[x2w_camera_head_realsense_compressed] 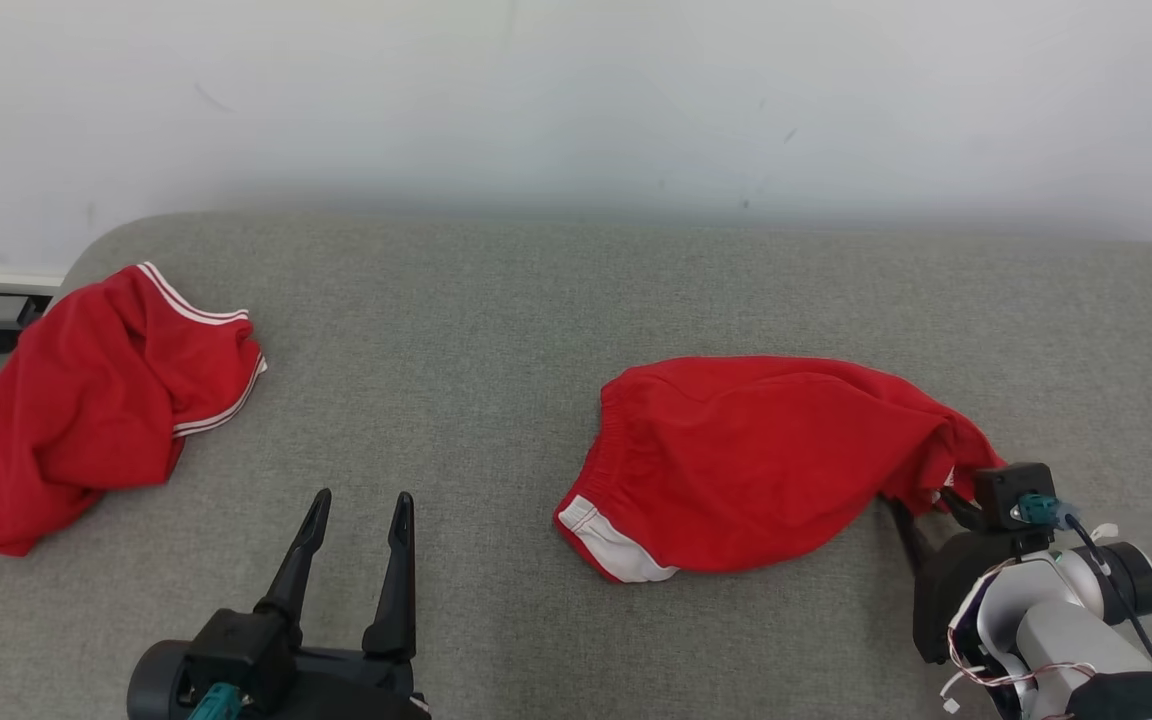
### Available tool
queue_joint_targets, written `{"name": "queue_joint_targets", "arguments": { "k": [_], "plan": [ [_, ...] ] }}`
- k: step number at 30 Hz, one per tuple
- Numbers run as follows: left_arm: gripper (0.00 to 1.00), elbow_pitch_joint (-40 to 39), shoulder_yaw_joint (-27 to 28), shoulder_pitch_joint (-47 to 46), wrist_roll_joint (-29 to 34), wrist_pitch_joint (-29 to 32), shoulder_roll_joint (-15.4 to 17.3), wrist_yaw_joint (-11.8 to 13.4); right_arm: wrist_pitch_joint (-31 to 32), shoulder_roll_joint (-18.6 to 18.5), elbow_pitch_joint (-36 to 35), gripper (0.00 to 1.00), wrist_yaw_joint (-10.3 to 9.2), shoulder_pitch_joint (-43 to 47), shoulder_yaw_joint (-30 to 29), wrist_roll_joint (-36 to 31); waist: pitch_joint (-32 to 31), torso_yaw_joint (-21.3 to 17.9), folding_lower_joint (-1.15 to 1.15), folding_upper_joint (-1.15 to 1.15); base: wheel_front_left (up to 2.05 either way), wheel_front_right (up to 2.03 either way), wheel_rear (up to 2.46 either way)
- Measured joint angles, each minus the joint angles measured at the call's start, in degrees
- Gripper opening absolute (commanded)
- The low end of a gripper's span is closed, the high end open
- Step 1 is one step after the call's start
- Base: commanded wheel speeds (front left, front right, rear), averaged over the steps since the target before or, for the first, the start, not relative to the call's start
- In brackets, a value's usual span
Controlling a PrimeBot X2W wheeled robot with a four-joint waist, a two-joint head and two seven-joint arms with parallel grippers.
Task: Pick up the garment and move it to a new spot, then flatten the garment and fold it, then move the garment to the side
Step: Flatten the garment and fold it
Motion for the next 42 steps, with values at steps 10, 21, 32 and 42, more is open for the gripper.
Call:
{"name": "queue_joint_targets", "arguments": {
  "k": [10, 21, 32, 42],
  "plan": [
    [1.0, 0.0, 0.5, 0.0, 0.0, 0.0, 0.2, -0.2, -0.5, 1.4, 4.0, 0.0, 0.62, -1.8, 0.7, 0.0, 0.2, 1.0, 0.0, 0.0, 0.0, 0.0, 0.0],
    [1.0, -0.5, 1.5, 0.4, -0.1, 0.0, 0.3, 0.1, -2.1, 1.7, 6.0, 1.0, 1.65, -3.8, 1.0, -0.2, 0.8, -0.4, 0.0, 0.0, 0.0, 0.0, 0.0],
    [1.0, -0.2, 0.9, 0.1, -0.1, 0.0, 0.0, 0.0, -3.5, 1.6, 8.3, 1.0, 1.71, -5.2, 0.9, -0.3, 1.2, -0.5, 0.01, 0.0, 0.0, 0.0, 0.0],
    [1.0, 0.5, 0.7, 0.0, -0.1, 0.0, 0.0, -0.4, -4.0, 2.0, 11.2, 0.0, 2.0, -6.5, 1.0, -0.3, 1.4, 1.3, 0.01, 0.0, 0.0, 0.0, 0.0]
  ]
}}
